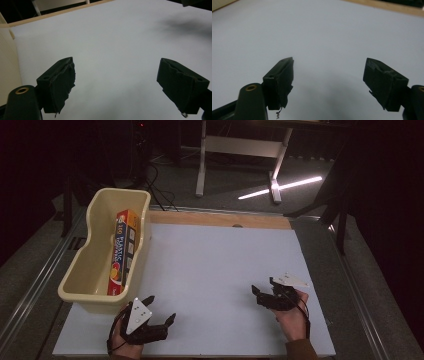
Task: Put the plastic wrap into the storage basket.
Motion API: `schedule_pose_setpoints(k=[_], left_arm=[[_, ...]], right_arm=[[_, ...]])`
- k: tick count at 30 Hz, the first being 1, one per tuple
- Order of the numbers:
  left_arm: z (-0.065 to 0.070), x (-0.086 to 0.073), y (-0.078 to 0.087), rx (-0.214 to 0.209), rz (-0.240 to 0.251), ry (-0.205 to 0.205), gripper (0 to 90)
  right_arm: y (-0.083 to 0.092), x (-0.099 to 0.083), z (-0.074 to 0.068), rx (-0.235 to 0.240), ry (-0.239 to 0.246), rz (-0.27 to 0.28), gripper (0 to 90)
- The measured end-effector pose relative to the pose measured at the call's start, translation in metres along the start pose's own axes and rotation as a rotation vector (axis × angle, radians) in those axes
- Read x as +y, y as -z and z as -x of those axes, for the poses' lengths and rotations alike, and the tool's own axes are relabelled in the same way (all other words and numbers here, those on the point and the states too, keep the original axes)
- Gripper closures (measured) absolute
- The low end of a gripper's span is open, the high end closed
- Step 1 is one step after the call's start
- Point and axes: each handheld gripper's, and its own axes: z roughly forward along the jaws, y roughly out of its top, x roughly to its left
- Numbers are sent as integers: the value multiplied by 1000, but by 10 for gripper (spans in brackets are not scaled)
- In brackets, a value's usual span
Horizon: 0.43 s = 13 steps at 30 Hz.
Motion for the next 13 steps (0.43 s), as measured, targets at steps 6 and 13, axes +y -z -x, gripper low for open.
schedule_pose_setpoints(k=[6,13], left_arm=[[-1,1,-1,3,-1,-5,151],[-2,1,-4,7,-4,4,151]], right_arm=[[18,-11,6,14,-9,40,192],[33,-24,10,11,62,50,181]])
